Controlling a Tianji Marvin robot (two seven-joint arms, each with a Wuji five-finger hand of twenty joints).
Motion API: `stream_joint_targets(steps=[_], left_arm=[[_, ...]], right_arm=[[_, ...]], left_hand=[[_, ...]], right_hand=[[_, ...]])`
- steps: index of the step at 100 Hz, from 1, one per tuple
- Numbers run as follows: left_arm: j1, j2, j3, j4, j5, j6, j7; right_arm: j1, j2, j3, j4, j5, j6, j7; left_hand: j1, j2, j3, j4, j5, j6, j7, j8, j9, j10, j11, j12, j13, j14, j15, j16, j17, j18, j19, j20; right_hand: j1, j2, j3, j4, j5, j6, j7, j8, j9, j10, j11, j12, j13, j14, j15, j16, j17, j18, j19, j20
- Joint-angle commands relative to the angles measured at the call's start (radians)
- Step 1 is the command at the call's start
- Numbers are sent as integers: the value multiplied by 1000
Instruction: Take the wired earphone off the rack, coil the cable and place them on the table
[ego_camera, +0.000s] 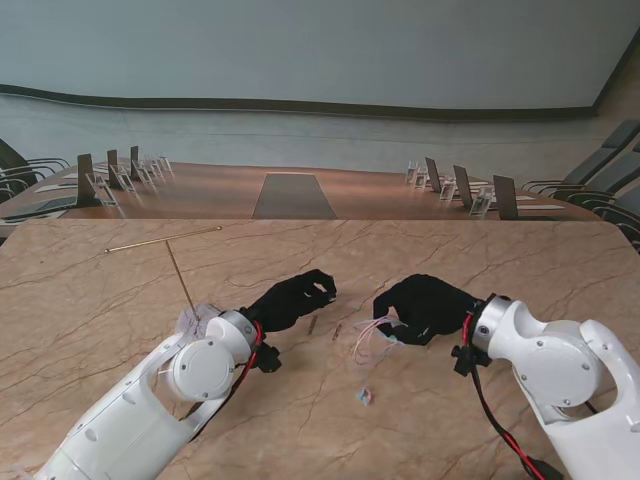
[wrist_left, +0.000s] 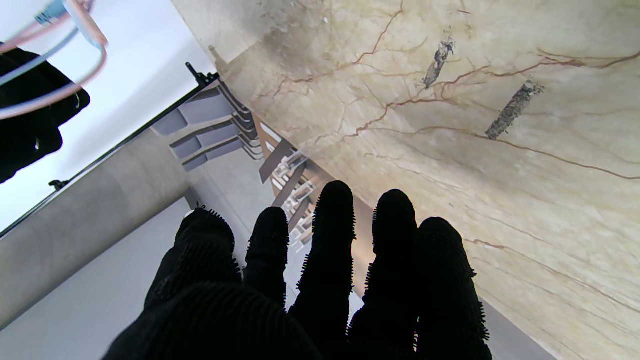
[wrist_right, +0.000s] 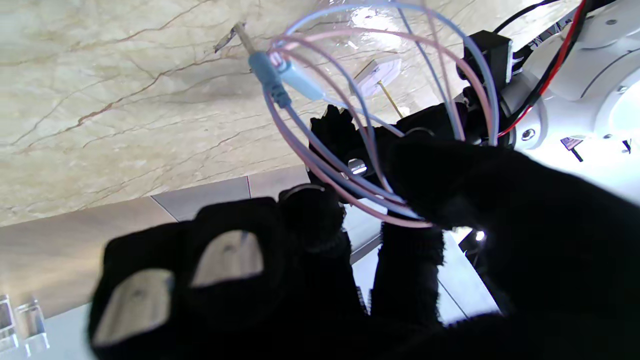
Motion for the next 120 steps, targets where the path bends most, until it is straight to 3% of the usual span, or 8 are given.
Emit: stream_joint_targets(steps=[1, 18, 32, 58, 68, 80, 93, 120], left_arm=[[-2, -8, 4, 7, -1, 6, -2], [-11, -10, 8, 18, -10, 7, -1], [-19, -12, 10, 28, -12, 2, 2], [-38, -11, 15, 44, -17, -3, -12], [-39, -11, 13, 48, -23, -3, -16], [-38, -12, 10, 54, -20, -7, -11], [-37, -11, 8, 61, -21, -8, -13], [-41, -10, 4, 71, -17, -10, -15]], right_arm=[[15, 0, -9, 11, -8, -3, -9], [51, -2, -33, 39, -39, -7, -23], [76, 2, -47, 50, -46, -17, -9], [128, 6, -77, 83, -40, -46, 3], [146, 8, -86, 92, -51, -57, 7], [167, 15, -93, 96, -65, -54, 41], [170, 10, -106, 102, -45, -16, 32], [180, 13, -115, 107, -32, 20, 63]], left_hand=[[29, 14, -7, -45, -11, -22, 29, -7, -7, -12, 23, 14, 5, 2, 12, -2, -3, -36, 50, -10], [21, 15, -6, -44, -5, -21, 18, -12, -7, -9, 21, 15, 3, 4, 10, -3, -8, -33, 48, -14], [21, 12, -3, -43, 4, -23, -8, -31, -8, -9, 19, 16, 1, 3, 7, -5, -8, -33, 47, -19], [24, 14, -3, -43, 10, -25, -26, -41, -9, -7, 20, 21, 6, 0, 5, -7, -4, -33, 46, -28], [24, 16, -2, -43, 14, -22, -30, -43, -10, -7, 22, 25, 3, 2, 5, -7, -10, -31, 44, -30], [21, 16, -4, -44, 19, -24, -34, -45, -8, -6, 22, 28, 2, 5, 4, -7, -12, -29, 44, -32], [14, 20, -5, -44, 21, -23, -39, -48, -8, -4, 20, 28, 0, 6, 3, -8, -14, -28, 43, -33], [-4, 26, -3, -41, 36, -23, -72, -67, -10, -4, 10, 24, -5, 6, -3, -13, -18, -28, 39, -39]], right_hand=[[10, 32, 84, -15, 109, -118, 71, 8, -53, 80, 65, 40, -18, 64, 69, 8, 25, -209, 214, -76], [26, 46, 62, -25, 98, -122, 69, 25, -199, 121, 69, 86, -150, 71, 57, 32, -102, -203, 151, -79], [58, -11, 109, -143, 101, -117, 68, 35, -348, 154, 23, 156, -284, 84, -39, 155, -257, -194, 39, 39], [82, -75, 115, -223, 111, -106, 84, -92, -600, 147, -56, 281, -524, 74, -168, 357, -530, -238, -124, 249], [115, -81, 61, -367, 87, -131, 80, -210, -576, 130, -40, 347, -507, 52, -147, 440, -520, -254, -115, 320], [138, -25, -27, -376, 71, -146, 89, -276, -362, 101, 34, 361, -351, 42, -48, 445, -380, -234, -22, 315], [187, 115, -103, -325, 37, -110, 76, -102, -14, 97, 33, 223, -141, 148, 77, 290, -169, -131, 120, 242], [248, 325, -259, -338, -72, -141, 94, 184, -72, 108, -2, 206, -181, 179, 58, 233, -178, -151, 121, 219]])
